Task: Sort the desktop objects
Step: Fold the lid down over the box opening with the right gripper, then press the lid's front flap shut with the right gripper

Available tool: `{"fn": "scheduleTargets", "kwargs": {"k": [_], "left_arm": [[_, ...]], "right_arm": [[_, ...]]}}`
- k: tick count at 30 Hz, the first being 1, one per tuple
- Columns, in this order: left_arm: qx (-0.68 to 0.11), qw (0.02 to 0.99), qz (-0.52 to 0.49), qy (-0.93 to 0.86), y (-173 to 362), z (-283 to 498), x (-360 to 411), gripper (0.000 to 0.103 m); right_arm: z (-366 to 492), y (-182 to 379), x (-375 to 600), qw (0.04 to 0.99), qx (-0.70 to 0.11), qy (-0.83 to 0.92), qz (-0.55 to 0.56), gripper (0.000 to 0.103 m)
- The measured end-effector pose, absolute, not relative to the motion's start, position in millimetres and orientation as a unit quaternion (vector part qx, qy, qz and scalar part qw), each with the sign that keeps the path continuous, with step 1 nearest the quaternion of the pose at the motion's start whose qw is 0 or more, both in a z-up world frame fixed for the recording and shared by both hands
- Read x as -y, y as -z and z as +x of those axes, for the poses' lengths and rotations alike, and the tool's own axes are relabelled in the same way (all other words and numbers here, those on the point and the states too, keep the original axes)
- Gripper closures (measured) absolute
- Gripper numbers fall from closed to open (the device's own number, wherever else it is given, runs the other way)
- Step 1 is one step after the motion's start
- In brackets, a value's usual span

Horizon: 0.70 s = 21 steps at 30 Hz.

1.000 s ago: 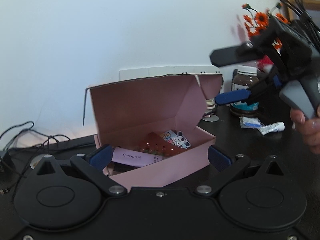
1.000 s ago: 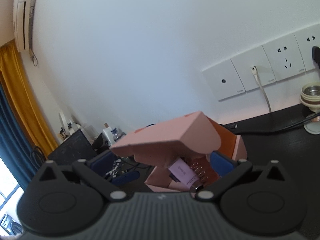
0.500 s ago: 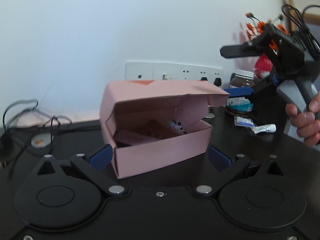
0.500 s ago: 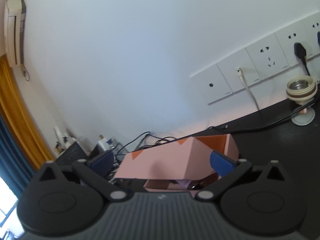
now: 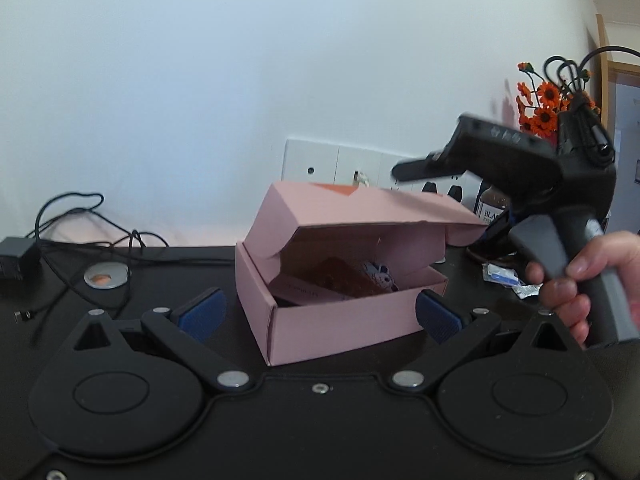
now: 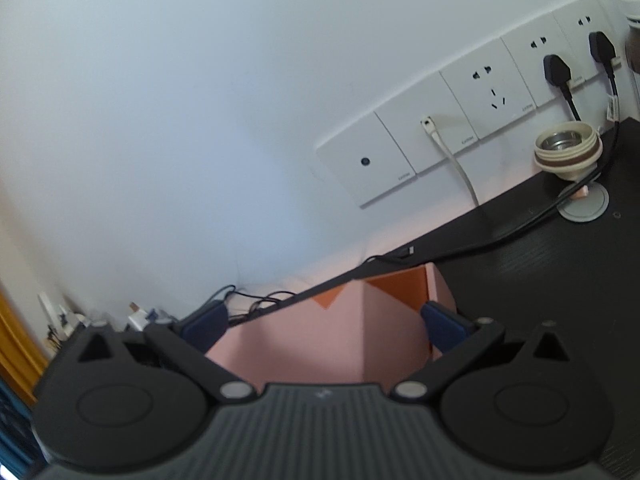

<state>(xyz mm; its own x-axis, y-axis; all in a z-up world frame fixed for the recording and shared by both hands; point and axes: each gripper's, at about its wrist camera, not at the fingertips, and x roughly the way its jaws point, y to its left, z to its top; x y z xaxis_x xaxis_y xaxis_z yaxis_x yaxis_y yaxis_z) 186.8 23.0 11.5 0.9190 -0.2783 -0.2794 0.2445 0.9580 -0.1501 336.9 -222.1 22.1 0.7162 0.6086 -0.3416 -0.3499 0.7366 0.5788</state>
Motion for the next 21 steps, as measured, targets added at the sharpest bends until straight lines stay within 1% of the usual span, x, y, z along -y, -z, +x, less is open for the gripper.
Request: {"fn": "scheduleTargets", "kwargs": {"k": [8, 11, 14, 21], "left_arm": [[-0.141, 0.979, -0.025, 0.148, -14, 180, -10, 0.000], [-0.140, 0.978, -0.025, 0.150, -13, 181, -9, 0.000], [-0.138, 0.979, -0.026, 0.149, -12, 181, -10, 0.000], [-0.137, 0.979, -0.021, 0.147, -11, 181, -9, 0.000]], "right_arm": [[333, -22, 218, 0.908, -0.272, -0.248, 0.201, 0.001], [334, -26, 221, 0.907, -0.272, -0.243, 0.212, 0.001], [334, -29, 216, 0.913, -0.271, -0.237, 0.190, 0.001], [330, -15, 211, 0.916, -0.283, -0.229, 0.172, 0.001]]}}
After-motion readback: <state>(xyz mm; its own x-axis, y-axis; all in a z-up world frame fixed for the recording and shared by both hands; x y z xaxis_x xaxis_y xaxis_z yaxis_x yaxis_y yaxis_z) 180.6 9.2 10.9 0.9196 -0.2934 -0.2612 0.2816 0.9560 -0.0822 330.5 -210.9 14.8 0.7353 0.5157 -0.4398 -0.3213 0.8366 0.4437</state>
